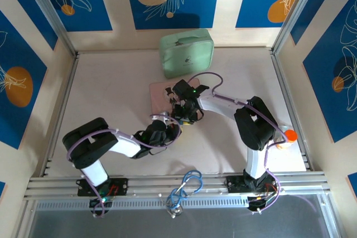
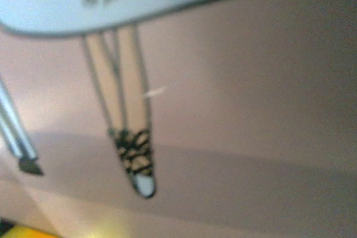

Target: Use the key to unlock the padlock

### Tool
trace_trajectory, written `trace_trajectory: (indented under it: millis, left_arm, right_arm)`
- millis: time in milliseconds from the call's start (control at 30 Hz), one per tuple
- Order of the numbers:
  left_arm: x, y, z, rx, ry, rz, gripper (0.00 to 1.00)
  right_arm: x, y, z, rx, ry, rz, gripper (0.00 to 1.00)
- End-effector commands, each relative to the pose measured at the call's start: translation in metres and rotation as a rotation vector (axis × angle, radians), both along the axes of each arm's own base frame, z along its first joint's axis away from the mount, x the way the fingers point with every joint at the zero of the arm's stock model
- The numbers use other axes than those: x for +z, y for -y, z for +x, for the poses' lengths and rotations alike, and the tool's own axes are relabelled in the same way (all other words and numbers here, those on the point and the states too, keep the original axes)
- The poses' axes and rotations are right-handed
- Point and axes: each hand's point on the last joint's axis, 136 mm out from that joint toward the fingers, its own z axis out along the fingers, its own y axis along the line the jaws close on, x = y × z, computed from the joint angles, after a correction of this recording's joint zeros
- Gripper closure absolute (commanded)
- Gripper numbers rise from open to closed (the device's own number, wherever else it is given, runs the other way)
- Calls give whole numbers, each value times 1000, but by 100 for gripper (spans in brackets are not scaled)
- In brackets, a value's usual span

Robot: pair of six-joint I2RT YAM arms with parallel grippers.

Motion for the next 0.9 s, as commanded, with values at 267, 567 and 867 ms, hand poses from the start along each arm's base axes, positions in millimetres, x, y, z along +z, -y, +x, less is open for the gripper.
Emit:
trace_trajectory:
  millis: [267,567,867]
  left_arm:
    - [23,3,11,31,33,-98,100]
    - [25,-2,12,41,33,-110,100]
    - [22,-6,11,50,29,-108,100]
  right_arm:
    - [5,10,1,-71,210,38,36]
    - [4,-5,2,38,174,170,46]
    - [-1,1,5,24,167,138,68]
